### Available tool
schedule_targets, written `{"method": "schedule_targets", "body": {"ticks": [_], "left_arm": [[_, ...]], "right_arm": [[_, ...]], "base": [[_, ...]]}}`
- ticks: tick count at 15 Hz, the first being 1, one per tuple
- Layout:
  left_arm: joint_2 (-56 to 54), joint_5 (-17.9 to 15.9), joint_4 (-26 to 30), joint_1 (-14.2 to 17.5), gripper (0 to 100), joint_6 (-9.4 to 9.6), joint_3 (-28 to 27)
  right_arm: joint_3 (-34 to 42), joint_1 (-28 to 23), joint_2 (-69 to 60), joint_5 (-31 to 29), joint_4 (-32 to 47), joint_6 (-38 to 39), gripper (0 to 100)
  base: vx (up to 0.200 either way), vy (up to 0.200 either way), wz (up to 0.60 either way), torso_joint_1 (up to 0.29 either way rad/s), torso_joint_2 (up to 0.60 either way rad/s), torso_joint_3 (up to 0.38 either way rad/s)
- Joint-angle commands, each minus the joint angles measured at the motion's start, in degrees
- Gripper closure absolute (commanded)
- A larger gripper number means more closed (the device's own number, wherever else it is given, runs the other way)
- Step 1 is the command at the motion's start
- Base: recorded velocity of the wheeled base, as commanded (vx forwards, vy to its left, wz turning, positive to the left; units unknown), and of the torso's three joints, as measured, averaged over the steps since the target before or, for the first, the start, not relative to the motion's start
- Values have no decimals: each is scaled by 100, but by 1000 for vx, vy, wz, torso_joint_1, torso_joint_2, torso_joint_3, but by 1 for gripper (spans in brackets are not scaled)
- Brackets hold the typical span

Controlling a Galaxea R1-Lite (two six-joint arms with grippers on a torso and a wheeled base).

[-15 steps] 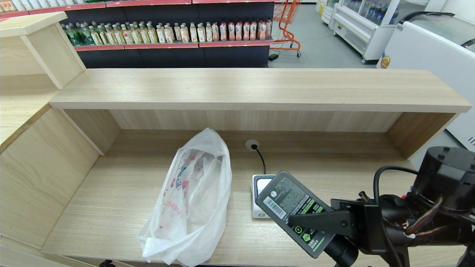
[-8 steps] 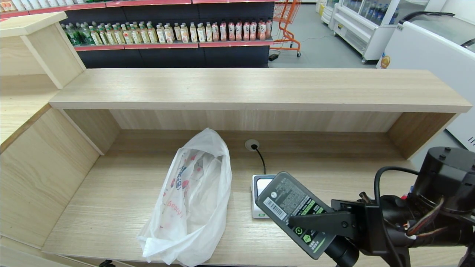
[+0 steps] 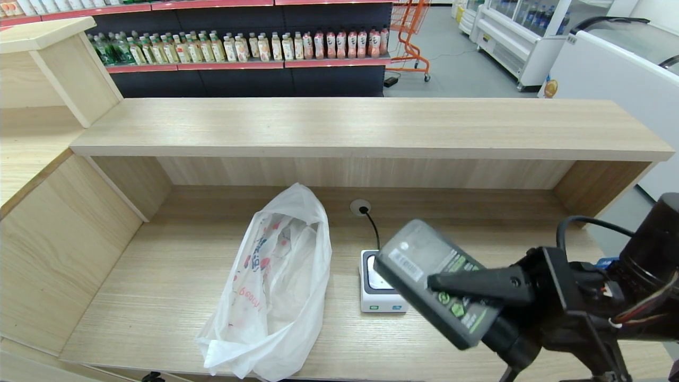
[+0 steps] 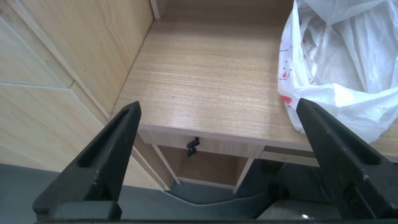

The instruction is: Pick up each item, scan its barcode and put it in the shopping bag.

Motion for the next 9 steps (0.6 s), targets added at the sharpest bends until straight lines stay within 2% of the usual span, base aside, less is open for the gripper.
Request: {"method": "schedule_targets", "body": {"ticks": [1, 2, 3, 5, 6, 7, 8, 9], "left_arm": [[-2, 6, 1, 1, 0, 1, 0], [-2, 6, 1, 1, 0, 1, 0], [-2, -3, 1, 1, 0, 1, 0], [-2, 6, 1, 1, 0, 1, 0], [-2, 6, 1, 1, 0, 1, 0], [-2, 6, 1, 1, 0, 1, 0], [-2, 6, 1, 1, 0, 1, 0], [-2, 6, 1, 1, 0, 1, 0]], "right_arm": [[20, -799, -762, -1727, 25, 2555, 100], [126, -1142, -1008, -2457, 25, 3724, 100], [293, -1678, -1149, -2518, 139, 4823, 100], [143, -2460, -1211, -2641, 965, 6071, 100], [-173, -2504, -1175, -3046, 2064, 7574, 100], [-419, -2364, -1105, -3257, 2732, 8725, 100], [-569, -2082, -982, -3301, 3074, 9542, 100], [-859, -1599, -622, -3503, 3408, 11124, 100]], "base": [[0, 0, 0, 0, 0, 0], [0, 0, 0, 0, 0, 0], [0, 0, 0, 0, 0, 0], [0, 0, 0, 0, 0, 0], [0, 0, 0, 0, 0, 0], [0, 0, 0, 0, 0, 0], [0, 0, 0, 0, 0, 0], [0, 0, 0, 0, 0, 0]]}}
